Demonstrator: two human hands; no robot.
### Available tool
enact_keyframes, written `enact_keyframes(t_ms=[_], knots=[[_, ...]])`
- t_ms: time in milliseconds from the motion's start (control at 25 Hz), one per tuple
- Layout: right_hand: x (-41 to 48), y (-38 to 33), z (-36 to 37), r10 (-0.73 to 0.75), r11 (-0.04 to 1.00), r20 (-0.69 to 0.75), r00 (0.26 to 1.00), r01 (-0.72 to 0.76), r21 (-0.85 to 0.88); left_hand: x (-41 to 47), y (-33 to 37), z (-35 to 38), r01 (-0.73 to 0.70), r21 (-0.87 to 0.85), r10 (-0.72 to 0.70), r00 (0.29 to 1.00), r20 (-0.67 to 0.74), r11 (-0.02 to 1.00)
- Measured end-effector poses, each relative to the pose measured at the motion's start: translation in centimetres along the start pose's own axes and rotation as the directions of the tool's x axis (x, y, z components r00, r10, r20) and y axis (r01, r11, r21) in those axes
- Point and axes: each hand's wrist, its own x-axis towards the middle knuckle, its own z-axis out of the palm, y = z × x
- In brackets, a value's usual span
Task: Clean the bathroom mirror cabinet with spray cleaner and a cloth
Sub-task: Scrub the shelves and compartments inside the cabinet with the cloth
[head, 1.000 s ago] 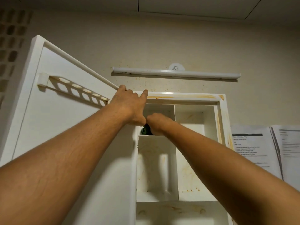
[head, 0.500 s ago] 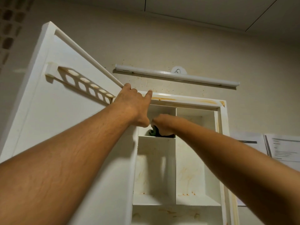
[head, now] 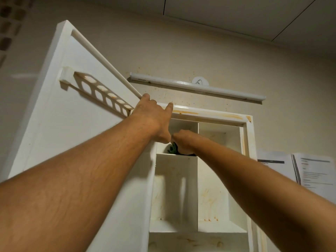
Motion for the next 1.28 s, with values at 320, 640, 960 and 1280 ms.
enact_keyframes(t_ms=[320,640,960,1280], knots=[[-2.3,0.4,-4.3,-0.003,0.998,0.132,0.991,-0.005,0.061,-0.2,-0.2,-0.1,-0.005,-0.027,0.005,1.0,0.008,1.0],[-6.2,0.4,-0.2,-0.182,0.872,-0.065,0.981,0.131,-0.472,-0.3,-0.1,-0.2,-0.002,-0.06,0.003,1.0,0.012,0.998],[-4.2,2.0,-2.2,-0.102,0.872,-0.012,0.995,0.084,-0.482,-0.2,-0.2,0.2,-0.012,-0.056,0.013,1.0,0.014,0.998],[-5.2,1.1,-3.9,-0.136,0.847,0.164,0.977,0.2,-0.492,0.0,-0.2,0.2,-0.01,-0.075,0.011,1.0,0.003,0.997]])
